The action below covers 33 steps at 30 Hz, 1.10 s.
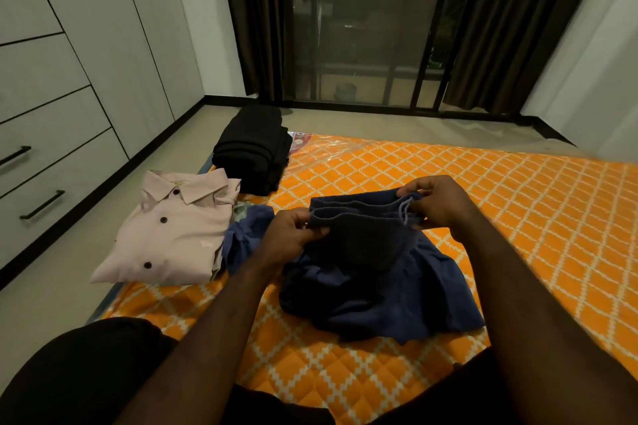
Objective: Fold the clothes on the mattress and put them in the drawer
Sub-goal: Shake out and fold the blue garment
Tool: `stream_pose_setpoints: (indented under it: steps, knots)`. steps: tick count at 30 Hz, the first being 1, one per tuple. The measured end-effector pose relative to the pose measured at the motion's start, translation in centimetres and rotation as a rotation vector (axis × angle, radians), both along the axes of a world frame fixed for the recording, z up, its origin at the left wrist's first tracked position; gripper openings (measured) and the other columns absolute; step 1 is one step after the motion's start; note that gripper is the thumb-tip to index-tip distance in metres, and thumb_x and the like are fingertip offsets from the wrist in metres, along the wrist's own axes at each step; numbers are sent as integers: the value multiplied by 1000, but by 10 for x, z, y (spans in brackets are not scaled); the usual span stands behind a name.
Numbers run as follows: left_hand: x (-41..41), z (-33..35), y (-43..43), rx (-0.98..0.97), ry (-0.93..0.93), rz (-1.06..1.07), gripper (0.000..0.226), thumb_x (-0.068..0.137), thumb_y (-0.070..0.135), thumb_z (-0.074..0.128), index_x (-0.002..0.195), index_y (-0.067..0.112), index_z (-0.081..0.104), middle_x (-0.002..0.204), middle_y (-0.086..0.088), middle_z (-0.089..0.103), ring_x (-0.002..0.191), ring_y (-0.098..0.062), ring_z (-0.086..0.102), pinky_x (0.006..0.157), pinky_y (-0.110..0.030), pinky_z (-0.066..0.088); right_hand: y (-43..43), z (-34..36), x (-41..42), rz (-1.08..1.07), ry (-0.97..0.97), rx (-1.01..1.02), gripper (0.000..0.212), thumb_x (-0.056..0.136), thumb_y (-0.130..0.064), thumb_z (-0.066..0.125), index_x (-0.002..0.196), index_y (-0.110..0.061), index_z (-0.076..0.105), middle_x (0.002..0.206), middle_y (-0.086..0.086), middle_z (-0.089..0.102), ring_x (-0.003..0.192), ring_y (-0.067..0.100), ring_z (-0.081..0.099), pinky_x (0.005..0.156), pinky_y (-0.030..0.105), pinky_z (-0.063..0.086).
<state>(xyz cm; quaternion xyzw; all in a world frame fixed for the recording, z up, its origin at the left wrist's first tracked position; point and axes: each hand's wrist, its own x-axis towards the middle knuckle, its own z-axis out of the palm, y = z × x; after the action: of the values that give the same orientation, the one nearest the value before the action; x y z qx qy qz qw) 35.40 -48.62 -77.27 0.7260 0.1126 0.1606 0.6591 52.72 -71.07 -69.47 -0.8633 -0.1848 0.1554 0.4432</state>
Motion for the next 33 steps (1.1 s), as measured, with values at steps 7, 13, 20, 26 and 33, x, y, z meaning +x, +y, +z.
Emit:
stream_pose_setpoints:
  steps: [7, 13, 20, 26, 33]
  knots:
    - [6, 2, 2, 304, -153, 263, 12, 79, 21, 85, 91, 20, 81, 92, 2, 71, 91, -20, 68, 79, -52, 59, 14, -2, -10, -137, -320, -373, 34, 75, 2, 70, 78, -31, 76, 91, 4, 69, 71, 26, 68, 61, 37, 58]
    - [-1, 8, 2, 146, -187, 355, 10, 83, 9, 82, 91, 9, 76, 91, -4, 74, 87, -22, 73, 80, -46, 62, 11, -2, -5, -9, 85, -64, 25, 88, 4, 69, 90, -19, 80, 95, 13, 73, 78, 29, 74, 70, 47, 65]
    - [-4, 12, 10, -49, -207, 424, 21, 86, 7, 78, 105, 8, 69, 99, -6, 74, 94, -23, 73, 77, -31, 61, -4, -1, 1, 424, 358, 271, 57, 86, -1, 76, 136, -23, 62, 115, 15, 71, 109, 29, 71, 93, 41, 59]
    - [-3, 9, 17, -216, -243, 434, 59, 79, -1, 82, 129, 14, 53, 116, -9, 72, 104, -24, 72, 86, -36, 60, 8, -17, 1, 376, 152, 160, 76, 70, 13, 84, 135, -20, 60, 114, 10, 74, 105, 25, 73, 89, 43, 60]
    - [-4, 16, 16, -219, -169, 339, 34, 84, 12, 80, 116, 6, 68, 108, -9, 76, 101, -27, 73, 81, -35, 61, 8, -20, -4, 203, 159, 359, 30, 88, 6, 72, 114, -7, 71, 99, 9, 76, 85, 11, 73, 69, 25, 57]
